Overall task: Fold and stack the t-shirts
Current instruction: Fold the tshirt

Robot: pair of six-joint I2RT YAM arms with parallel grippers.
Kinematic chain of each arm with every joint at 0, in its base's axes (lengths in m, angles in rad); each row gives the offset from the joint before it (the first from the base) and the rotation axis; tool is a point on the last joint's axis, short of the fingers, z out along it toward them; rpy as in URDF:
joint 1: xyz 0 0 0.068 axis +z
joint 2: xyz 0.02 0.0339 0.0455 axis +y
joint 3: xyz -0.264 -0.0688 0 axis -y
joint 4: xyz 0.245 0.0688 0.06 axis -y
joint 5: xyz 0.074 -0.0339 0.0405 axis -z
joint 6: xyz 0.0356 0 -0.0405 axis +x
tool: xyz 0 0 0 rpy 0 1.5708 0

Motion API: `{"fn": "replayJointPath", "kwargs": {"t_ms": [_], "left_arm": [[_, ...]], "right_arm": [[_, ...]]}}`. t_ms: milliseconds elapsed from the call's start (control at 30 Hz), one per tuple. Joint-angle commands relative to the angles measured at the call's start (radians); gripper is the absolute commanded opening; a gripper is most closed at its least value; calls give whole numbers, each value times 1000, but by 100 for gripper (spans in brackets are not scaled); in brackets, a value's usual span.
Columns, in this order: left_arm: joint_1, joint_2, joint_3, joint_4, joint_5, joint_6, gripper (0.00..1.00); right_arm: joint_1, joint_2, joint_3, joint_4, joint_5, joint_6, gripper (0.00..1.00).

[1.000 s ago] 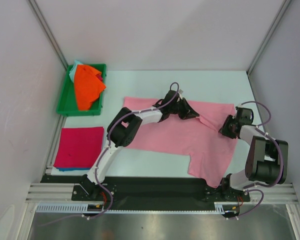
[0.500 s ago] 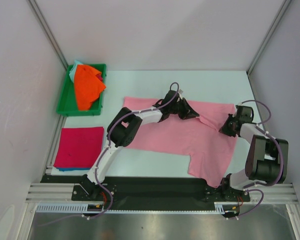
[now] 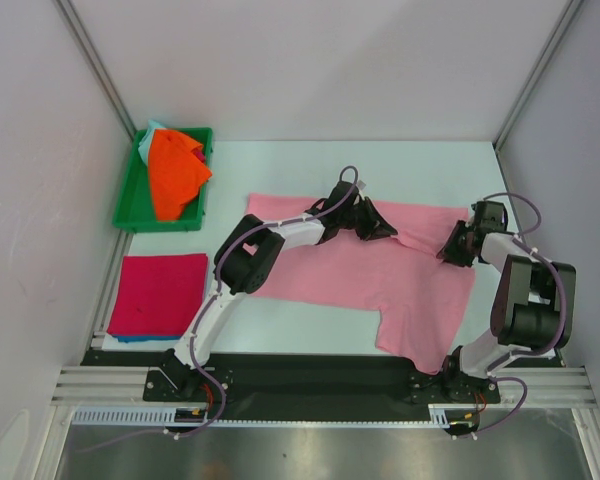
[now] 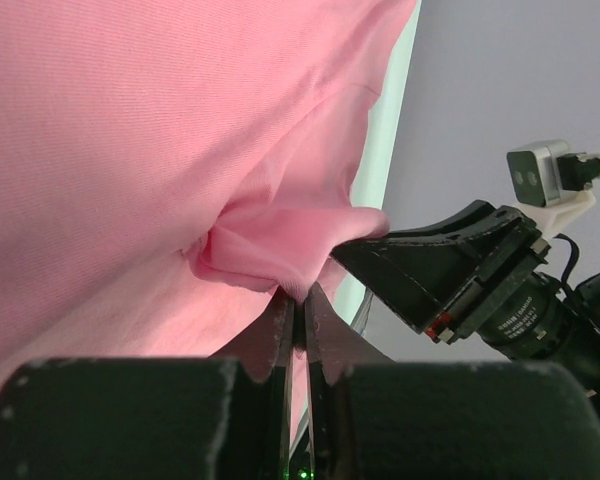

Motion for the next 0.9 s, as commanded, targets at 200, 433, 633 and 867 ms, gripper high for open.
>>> {"fn": "replayJointPath", "kwargs": {"t_ms": [200,433,633,867], "left_arm": [[6,-17,10,-24,21,41,8],[4,-50,10,-133,33,142,8],[-8,-53,-2,-178,64,158,8],[-19,-76,-21,-225,73,182,8]], "right_arm": [[-6,-23,43,-35,-22,38,0],[-32,16,224,-336,38,35,0],[-69,52,273,-453,-53,41,0],[-69,109,262,-509,-125,0,0]]}}
